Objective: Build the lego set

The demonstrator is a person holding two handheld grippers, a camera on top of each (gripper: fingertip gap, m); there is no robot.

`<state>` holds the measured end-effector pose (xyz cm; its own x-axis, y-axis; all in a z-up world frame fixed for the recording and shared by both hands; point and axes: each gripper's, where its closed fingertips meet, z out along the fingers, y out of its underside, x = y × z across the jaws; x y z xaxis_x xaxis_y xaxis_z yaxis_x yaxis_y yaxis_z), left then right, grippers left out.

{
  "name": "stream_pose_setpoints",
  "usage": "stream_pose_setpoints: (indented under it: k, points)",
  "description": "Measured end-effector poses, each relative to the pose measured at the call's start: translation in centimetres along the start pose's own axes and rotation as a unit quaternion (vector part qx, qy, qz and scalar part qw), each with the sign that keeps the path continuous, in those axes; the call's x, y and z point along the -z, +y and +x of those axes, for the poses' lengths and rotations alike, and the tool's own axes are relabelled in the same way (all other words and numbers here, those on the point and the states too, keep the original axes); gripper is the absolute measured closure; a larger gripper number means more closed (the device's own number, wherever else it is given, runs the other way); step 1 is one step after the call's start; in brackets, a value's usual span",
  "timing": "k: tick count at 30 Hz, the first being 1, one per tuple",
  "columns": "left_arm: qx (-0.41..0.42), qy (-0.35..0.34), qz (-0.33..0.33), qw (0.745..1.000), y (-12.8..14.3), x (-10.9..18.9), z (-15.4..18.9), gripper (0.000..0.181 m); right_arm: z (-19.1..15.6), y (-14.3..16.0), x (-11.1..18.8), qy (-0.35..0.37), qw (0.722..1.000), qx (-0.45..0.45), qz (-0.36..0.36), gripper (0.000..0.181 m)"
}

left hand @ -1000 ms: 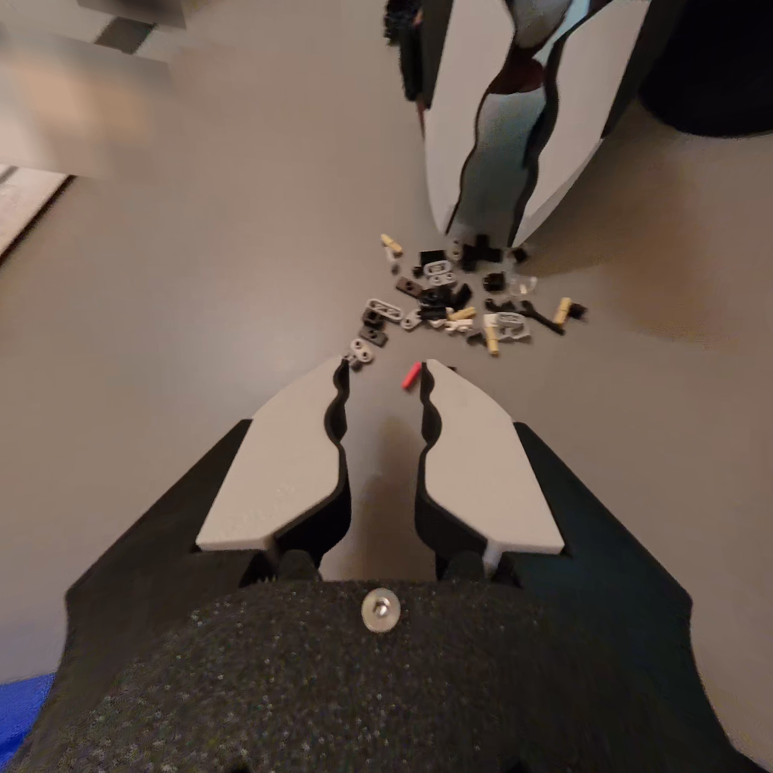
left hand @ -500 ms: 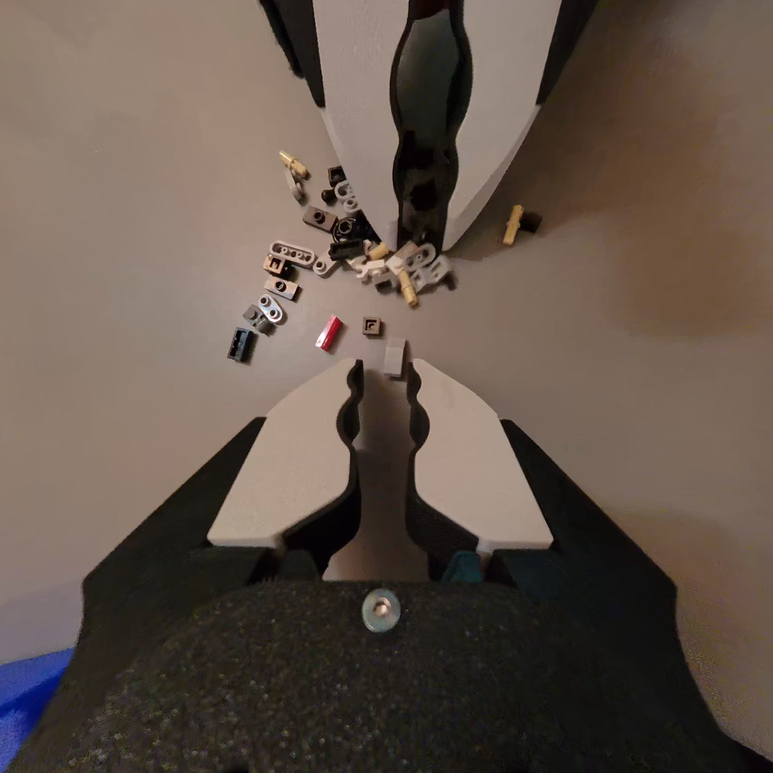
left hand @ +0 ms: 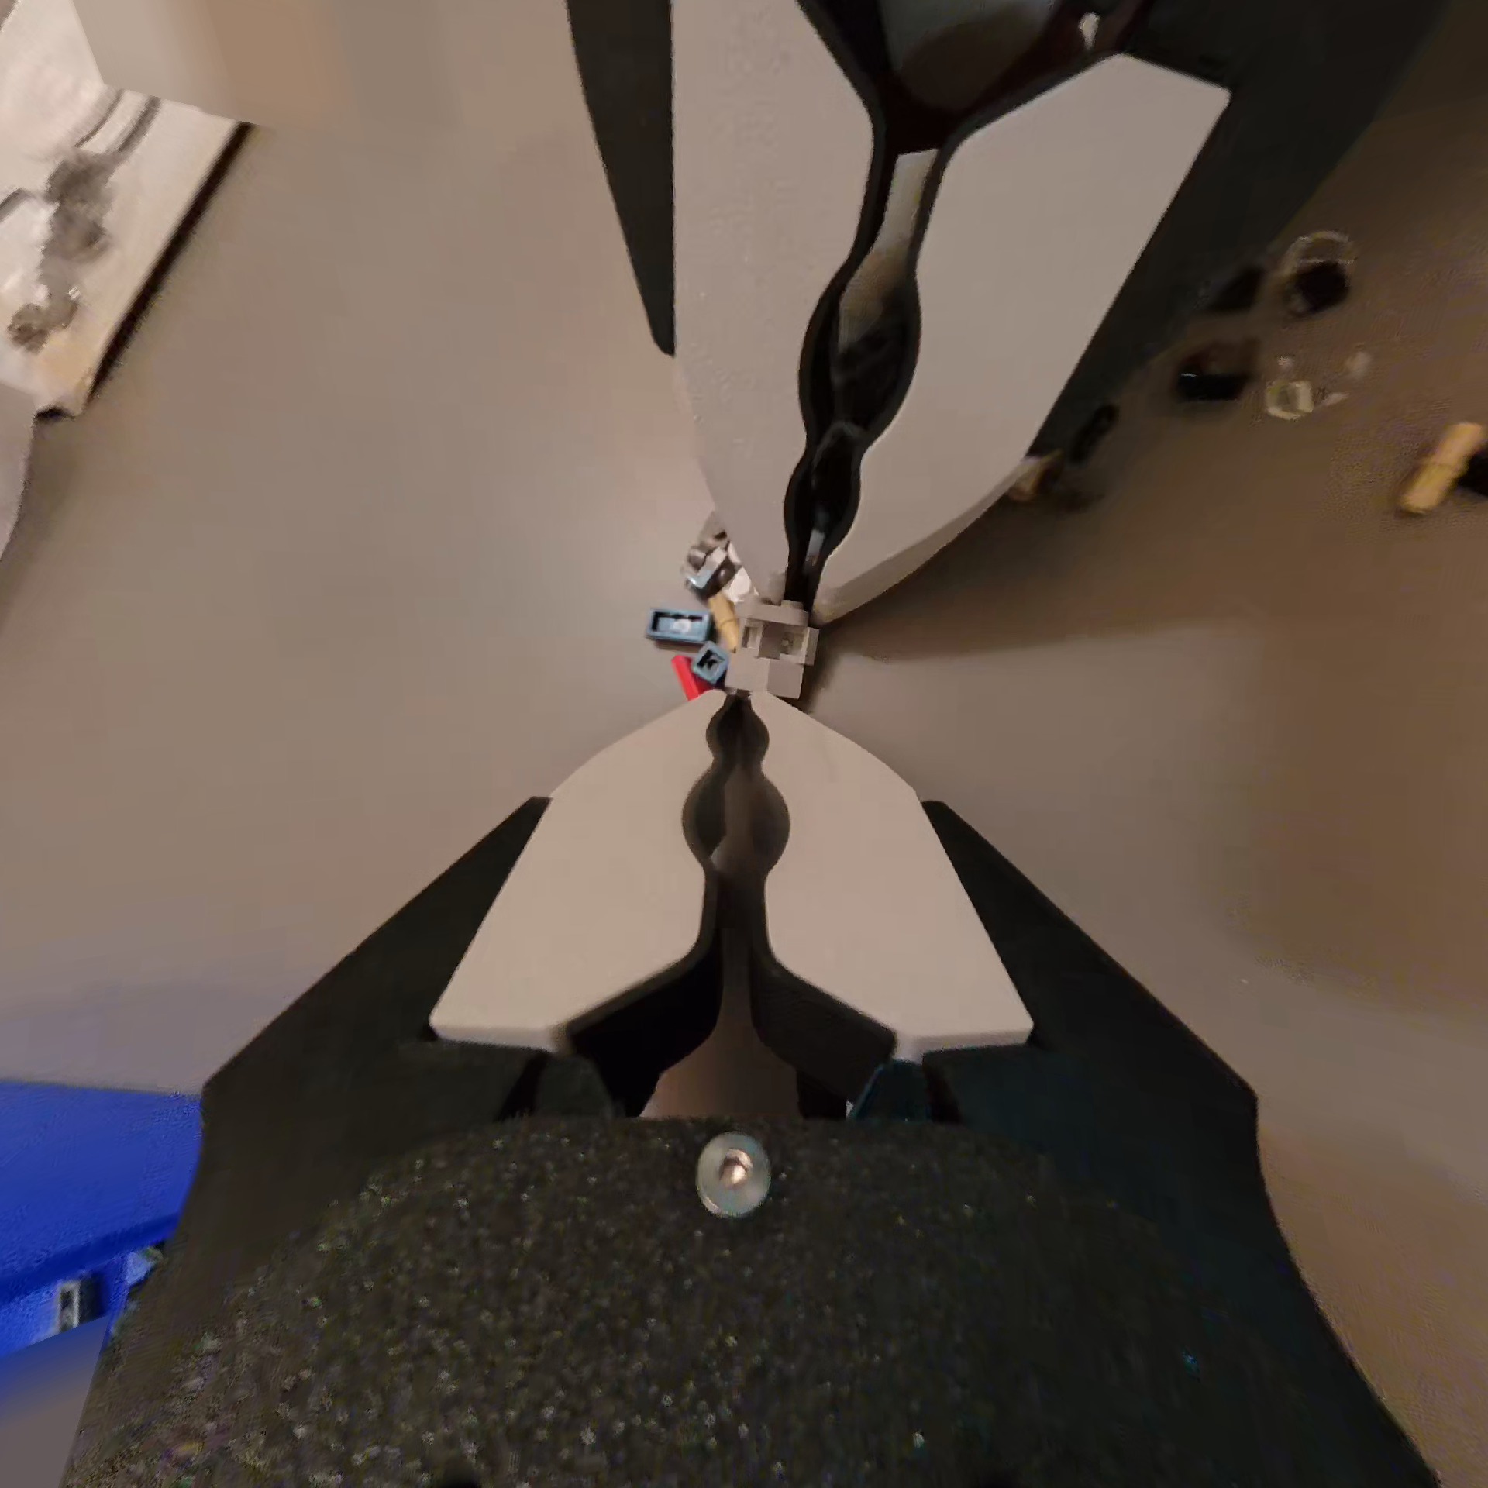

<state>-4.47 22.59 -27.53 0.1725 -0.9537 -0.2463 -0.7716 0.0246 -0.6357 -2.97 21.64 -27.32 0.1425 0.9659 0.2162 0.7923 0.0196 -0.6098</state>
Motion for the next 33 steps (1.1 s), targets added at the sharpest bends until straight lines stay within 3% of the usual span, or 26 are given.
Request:
stream_pose_setpoints:
  k: [8,12,16,20,28,33]
  points:
    - [0.102,-0.077,0.028,0.991,0.3,1.2,-4.2,0.175,4.0,-1.4,-1.5,0.055,0.998,-0.016,0.019,0.181]
    - [0.114,-0.065,0.042,0.99,0.1,1.5,-3.7,0.17,4.7,-2.2,-0.2,0.057,0.997,-0.035,0.05,0.166]
    - [0.11,-0.04,0.028,0.993,0.3,0.9,-2.6,0.158,4.0,-1.1,2.5,0.024,0.996,-0.067,0.057,0.147]
    - [0.108,-0.04,0.009,0.993,0.7,0.0,-2.8,0.148,2.7,1.3,4.9,0.009,0.995,-0.092,0.045,0.144]
    - [0.126,-0.131,-0.011,0.983,1.1,-0.5,-6.3,0.176,-0.3,4.2,7.4,0.021,0.993,-0.113,0.038,0.144]
    - [0.157,-0.135,0.036,0.978,-0.5,0.9,-5.8,0.147,-0.9,4.7,9.5,0.058,0.985,-0.144,0.076,0.142]
